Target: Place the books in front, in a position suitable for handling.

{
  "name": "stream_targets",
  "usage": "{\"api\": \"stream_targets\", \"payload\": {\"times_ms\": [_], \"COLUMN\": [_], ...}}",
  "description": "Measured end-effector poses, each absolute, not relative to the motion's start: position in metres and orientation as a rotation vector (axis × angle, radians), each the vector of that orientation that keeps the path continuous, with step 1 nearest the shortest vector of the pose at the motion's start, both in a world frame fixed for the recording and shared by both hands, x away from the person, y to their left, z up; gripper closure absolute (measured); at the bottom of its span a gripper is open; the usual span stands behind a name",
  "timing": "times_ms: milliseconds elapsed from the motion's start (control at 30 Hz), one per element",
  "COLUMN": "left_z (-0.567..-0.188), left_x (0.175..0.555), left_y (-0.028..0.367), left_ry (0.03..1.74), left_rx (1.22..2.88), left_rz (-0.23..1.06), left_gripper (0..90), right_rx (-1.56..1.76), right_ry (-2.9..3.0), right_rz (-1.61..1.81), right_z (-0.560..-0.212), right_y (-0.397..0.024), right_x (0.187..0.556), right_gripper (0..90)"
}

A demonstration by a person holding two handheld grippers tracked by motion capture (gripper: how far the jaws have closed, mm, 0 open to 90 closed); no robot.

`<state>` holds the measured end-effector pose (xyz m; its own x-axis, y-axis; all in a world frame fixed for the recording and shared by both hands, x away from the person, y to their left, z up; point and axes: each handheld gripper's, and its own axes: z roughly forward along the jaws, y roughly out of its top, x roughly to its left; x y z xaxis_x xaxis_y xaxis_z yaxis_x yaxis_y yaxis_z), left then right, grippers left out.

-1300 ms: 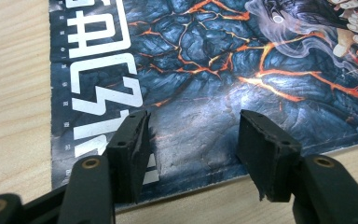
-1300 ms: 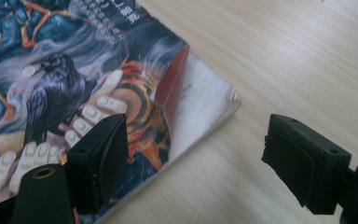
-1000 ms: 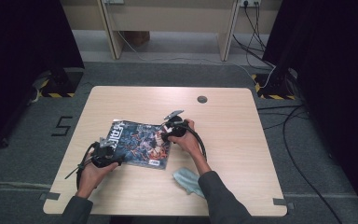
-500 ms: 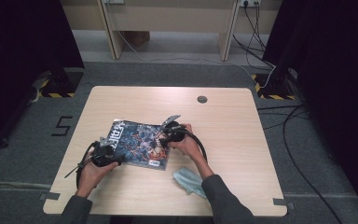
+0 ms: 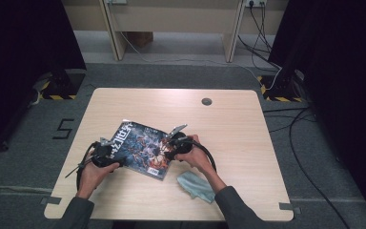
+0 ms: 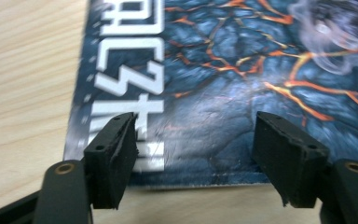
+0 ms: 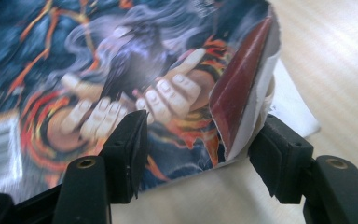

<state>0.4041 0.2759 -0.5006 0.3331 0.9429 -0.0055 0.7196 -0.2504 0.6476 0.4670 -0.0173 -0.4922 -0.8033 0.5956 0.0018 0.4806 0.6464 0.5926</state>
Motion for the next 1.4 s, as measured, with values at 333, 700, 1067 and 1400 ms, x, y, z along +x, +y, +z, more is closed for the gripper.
{"api": "stream_targets", "payload": {"times_ms": [333, 700, 1067, 1400], "left_z": [-0.497, -0.5, -0.5, -0.499], "left_x": [0.4, 0.392, 0.401, 0.415], "left_y": [0.268, 0.249, 0.264, 0.275], "left_ry": [1.41, 1.357, 1.425, 1.475], "left_rx": [2.079, 2.084, 2.06, 2.055], "left_rz": [0.508, 0.467, 0.516, 0.628], "left_gripper": [33.9, 32.6, 31.5, 30.5], "right_rx": [1.002, 0.939, 0.876, 0.773], "right_ry": [2.621, 2.658, 2.729, 2.871], "right_rz": [0.91, 0.812, 0.791, 0.825], "right_z": [-0.476, -0.489, -0.486, -0.479], "right_y": [-0.037, -0.014, -0.017, -0.017], "right_x": [0.485, 0.498, 0.469, 0.425], "right_gripper": [33.3, 37.8, 38.0, 37.7]}}
